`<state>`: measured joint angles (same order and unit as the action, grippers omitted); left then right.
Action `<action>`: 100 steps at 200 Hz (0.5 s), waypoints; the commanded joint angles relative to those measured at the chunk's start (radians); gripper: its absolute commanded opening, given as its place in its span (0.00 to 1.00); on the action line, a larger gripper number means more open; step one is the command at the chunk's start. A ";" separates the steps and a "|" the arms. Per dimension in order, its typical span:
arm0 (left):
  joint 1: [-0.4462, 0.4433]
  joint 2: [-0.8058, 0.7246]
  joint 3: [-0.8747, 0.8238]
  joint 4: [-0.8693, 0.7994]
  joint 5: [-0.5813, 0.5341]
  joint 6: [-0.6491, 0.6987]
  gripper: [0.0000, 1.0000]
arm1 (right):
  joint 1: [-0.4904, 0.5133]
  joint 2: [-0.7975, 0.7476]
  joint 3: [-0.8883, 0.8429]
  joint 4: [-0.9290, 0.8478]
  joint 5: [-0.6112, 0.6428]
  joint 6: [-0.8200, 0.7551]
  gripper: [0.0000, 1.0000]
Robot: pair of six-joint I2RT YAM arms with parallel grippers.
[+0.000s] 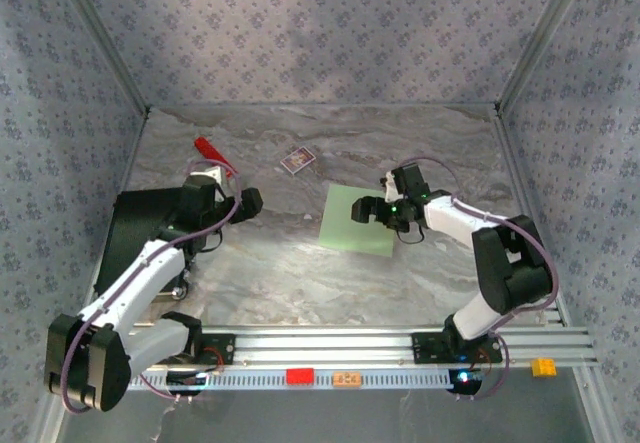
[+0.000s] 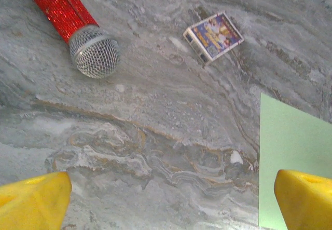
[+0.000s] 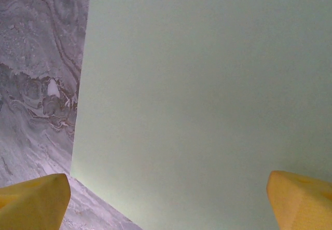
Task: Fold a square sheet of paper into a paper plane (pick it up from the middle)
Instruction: Move the square sheet of paper to the center of the table.
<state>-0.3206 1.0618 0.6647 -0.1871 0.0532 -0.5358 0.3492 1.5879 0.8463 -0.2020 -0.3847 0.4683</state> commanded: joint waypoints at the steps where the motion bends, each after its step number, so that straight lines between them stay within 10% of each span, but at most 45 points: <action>1: 0.003 0.019 0.037 -0.026 0.052 -0.003 1.00 | 0.001 0.040 0.039 0.005 -0.048 0.036 0.99; 100: 0.005 0.021 0.027 -0.043 0.058 -0.033 1.00 | 0.064 0.114 -0.025 -0.020 -0.086 -0.039 0.99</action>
<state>-0.3206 1.0897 0.6647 -0.2108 0.0902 -0.5522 0.3660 1.6722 0.8818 -0.1822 -0.4358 0.4644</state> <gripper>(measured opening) 0.994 0.984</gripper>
